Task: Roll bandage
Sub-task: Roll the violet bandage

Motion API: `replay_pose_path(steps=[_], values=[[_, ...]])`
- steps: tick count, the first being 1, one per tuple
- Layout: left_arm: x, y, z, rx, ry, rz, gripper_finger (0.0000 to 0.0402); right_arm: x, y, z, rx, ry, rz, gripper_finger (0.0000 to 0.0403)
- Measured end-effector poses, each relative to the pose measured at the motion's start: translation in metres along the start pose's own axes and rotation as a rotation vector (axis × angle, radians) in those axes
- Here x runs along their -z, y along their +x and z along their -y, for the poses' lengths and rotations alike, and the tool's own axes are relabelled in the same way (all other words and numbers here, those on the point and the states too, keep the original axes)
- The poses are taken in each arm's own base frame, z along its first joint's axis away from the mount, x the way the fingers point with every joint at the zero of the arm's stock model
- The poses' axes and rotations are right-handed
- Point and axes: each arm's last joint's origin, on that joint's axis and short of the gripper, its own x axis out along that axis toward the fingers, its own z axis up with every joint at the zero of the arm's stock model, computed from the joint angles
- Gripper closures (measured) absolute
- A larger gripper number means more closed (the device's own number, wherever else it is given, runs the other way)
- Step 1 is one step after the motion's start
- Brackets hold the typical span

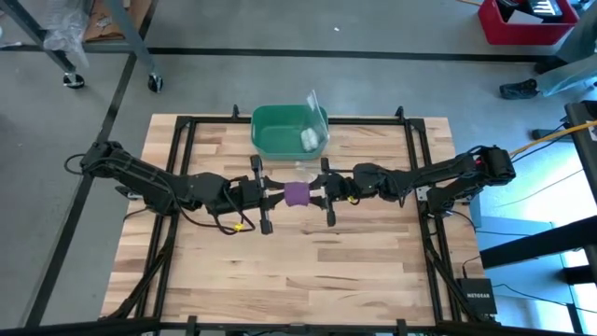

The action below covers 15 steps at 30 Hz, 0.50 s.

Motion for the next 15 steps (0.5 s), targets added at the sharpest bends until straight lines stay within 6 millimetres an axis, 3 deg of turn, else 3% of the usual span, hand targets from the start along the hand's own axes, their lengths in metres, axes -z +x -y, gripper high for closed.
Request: replay_pose_path(steps=[4,15], values=[[0.000,0.000,0.000,-0.001,0.015,0.001,0.0386,0.001,0.000,0.000,-0.014,-0.020,-0.012,0.0389],[-0.010,-0.007,-0.001,-0.200,0.235,-0.005,0.0386,0.000,0.000,-0.031,-0.059,-0.121,-0.024,0.0395]])
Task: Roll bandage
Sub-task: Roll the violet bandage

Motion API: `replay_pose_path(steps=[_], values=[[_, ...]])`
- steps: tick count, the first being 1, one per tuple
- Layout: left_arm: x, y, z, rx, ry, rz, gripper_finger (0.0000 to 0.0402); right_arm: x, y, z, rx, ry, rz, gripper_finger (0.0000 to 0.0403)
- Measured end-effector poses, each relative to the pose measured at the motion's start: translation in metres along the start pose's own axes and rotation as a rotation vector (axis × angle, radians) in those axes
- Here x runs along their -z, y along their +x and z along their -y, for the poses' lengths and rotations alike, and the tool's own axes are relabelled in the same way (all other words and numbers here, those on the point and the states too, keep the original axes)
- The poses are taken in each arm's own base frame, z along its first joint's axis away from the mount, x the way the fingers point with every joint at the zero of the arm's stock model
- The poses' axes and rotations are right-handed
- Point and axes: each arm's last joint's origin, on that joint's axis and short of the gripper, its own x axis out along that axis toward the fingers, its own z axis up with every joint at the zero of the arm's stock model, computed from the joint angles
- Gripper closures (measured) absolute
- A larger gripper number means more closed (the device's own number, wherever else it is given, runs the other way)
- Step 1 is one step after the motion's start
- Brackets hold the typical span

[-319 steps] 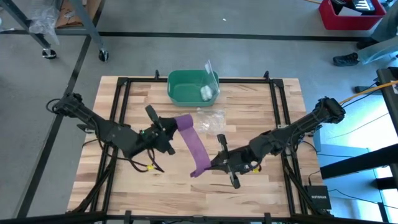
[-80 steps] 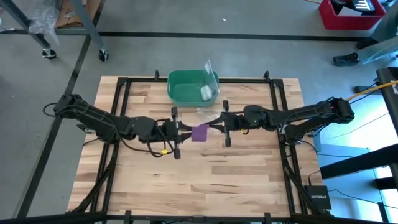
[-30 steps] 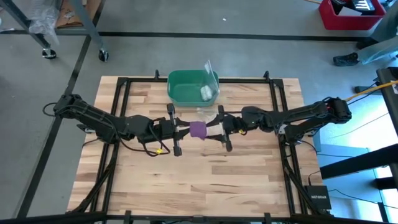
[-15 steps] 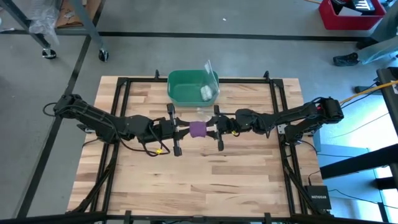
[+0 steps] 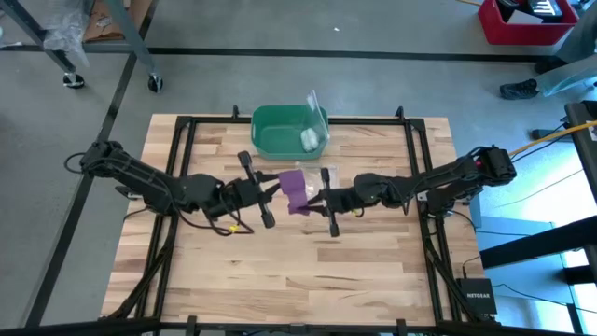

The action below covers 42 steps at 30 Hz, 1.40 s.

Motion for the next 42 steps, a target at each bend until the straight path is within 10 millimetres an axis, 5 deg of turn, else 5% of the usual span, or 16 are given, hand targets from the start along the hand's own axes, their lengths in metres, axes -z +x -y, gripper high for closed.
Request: replay_pose_path(steps=[9,23,42], values=[[-0.004,-0.004,0.000,-0.065,0.187,-0.021,0.0386,-0.028,0.005,-0.033,0.019,-0.094,-0.096,0.0400],[0.004,-0.006,0.006,-0.042,0.365,-0.097,0.0386,-0.098,-0.005,-0.084,-0.034,-0.254,0.041,0.0400],[0.023,-0.003,0.034,0.041,0.493,-0.136,0.0386,-0.146,-0.007,-0.065,0.108,-0.264,0.084,0.0399]])
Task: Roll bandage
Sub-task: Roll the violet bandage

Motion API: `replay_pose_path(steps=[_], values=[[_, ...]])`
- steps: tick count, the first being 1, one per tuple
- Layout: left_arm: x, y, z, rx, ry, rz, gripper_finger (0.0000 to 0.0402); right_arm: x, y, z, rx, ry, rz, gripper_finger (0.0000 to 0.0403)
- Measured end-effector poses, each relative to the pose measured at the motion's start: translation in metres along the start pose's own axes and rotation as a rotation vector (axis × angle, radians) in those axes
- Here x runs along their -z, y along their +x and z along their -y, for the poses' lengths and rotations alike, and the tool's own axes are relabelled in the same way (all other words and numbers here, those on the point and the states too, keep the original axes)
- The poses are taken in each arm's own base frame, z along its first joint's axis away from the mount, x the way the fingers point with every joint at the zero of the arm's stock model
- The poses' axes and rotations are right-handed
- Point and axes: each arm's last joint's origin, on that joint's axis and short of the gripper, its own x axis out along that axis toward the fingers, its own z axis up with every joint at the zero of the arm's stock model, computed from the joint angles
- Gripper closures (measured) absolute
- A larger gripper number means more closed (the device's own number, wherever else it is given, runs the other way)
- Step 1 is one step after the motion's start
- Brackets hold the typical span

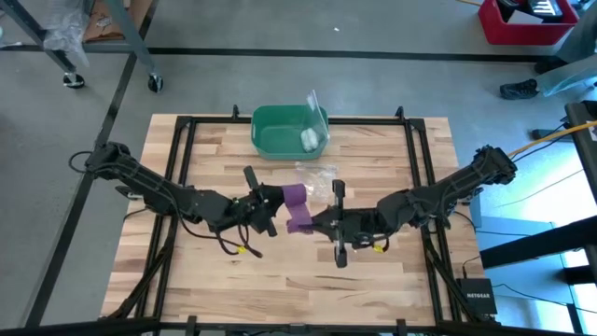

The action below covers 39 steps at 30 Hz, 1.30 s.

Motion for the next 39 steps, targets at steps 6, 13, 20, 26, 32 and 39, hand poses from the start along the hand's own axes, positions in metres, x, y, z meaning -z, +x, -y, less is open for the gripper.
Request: replay_pose_path(steps=[6,13,20,26,32,39], values=[[-0.001,-0.003,0.006,0.065,0.009,0.038,0.0386,-0.005,0.005,0.024,0.055,0.000,-0.048,0.0398],[-0.002,-0.005,0.009,0.093,0.026,0.054,0.0386,0.004,0.013,0.059,0.086,0.089,-0.091,0.0398],[-0.004,-0.008,0.010,0.105,0.043,0.067,0.0386,0.025,0.018,0.090,0.125,0.242,-0.153,0.0397],[-0.003,-0.007,0.011,0.109,0.033,0.062,0.0386,0.039,0.019,0.104,0.127,0.352,-0.212,0.0383],[-0.002,-0.006,0.011,0.109,0.026,0.056,0.0386,0.050,0.018,0.115,0.094,0.439,-0.252,0.0299],[-0.001,-0.005,0.011,0.109,0.010,0.052,0.0386,0.061,0.017,0.127,0.053,0.501,-0.281,0.0238]])
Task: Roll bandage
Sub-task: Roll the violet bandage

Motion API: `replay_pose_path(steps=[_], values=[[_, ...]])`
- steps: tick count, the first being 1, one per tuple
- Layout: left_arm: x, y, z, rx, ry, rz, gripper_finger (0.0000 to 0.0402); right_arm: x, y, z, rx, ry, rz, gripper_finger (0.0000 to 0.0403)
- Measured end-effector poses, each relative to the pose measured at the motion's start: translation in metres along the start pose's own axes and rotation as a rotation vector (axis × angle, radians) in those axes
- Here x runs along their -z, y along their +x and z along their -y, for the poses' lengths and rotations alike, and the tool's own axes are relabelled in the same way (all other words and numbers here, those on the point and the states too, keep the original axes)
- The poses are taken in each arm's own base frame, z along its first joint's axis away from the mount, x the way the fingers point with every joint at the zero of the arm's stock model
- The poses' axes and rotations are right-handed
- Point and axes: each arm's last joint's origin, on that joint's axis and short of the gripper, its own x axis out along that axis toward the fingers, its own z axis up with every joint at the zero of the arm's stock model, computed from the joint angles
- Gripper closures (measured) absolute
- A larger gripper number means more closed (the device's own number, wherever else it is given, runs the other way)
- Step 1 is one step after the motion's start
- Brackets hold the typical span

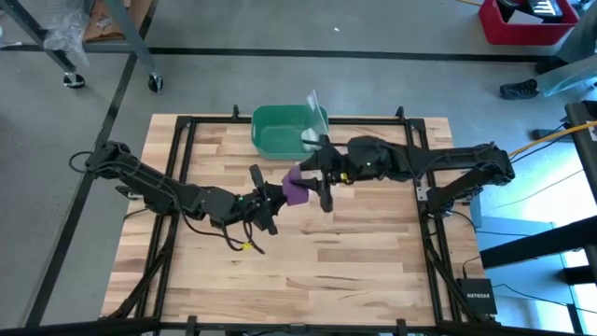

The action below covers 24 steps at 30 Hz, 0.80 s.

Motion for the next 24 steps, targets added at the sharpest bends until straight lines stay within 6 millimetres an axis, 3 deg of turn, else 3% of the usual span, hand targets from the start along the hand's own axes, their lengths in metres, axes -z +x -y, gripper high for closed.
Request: replay_pose_path(steps=[13,24], values=[[0.000,0.001,-0.001,0.000,-0.017,0.007,0.0386,-0.004,-0.005,0.000,-0.046,0.061,0.024,0.0243],[0.019,0.017,-0.008,0.005,-0.293,-0.054,0.0386,0.000,-0.006,0.004,0.027,-0.065,-0.027,0.0244]])
